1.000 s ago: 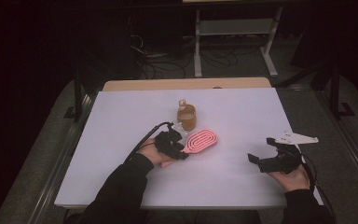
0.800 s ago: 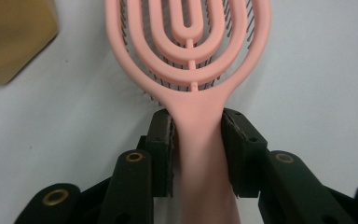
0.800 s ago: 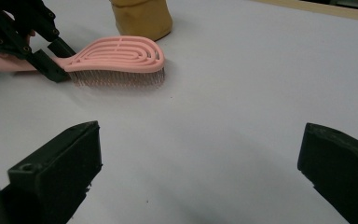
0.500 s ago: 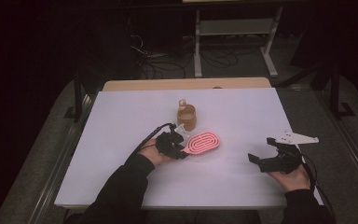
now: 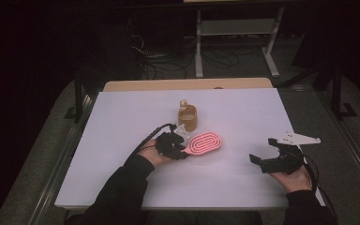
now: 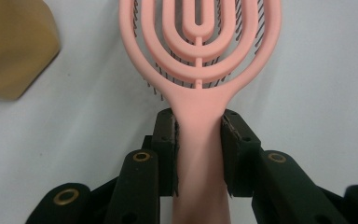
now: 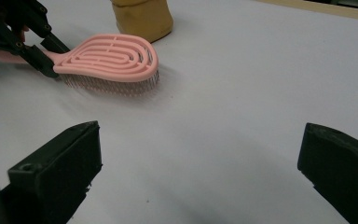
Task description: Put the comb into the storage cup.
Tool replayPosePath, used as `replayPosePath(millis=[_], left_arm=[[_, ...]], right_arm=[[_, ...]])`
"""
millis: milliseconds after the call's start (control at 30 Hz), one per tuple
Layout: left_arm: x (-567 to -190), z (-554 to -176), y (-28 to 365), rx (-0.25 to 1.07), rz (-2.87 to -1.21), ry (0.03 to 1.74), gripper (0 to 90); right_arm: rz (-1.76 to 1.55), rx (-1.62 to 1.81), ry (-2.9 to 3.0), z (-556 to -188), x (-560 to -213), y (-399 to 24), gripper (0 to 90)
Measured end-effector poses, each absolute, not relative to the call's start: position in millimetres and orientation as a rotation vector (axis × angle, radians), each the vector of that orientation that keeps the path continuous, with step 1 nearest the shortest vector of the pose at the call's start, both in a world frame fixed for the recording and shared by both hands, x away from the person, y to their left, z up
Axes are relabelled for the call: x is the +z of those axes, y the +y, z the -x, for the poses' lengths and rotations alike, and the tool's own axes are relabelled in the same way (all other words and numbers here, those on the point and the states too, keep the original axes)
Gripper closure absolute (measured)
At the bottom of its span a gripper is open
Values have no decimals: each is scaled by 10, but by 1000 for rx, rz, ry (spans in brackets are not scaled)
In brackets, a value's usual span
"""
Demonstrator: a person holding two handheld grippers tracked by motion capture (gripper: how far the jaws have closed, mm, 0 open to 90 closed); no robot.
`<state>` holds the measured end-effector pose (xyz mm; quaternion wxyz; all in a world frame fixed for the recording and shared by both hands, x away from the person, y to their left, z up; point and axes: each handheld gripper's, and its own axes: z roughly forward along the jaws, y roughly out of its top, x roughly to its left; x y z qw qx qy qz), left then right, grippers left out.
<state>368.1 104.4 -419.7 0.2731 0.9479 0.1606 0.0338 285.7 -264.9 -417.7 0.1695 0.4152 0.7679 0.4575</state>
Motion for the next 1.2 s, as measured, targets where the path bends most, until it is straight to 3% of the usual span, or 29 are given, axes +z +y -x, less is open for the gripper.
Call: replayPosePath(millis=[1200], left_arm=[[-3764, -3529, 1369, 209, -2410, 411, 701]], right_arm=[[-1184, 1295, 2197, -2860, -4188, -2632, 0]])
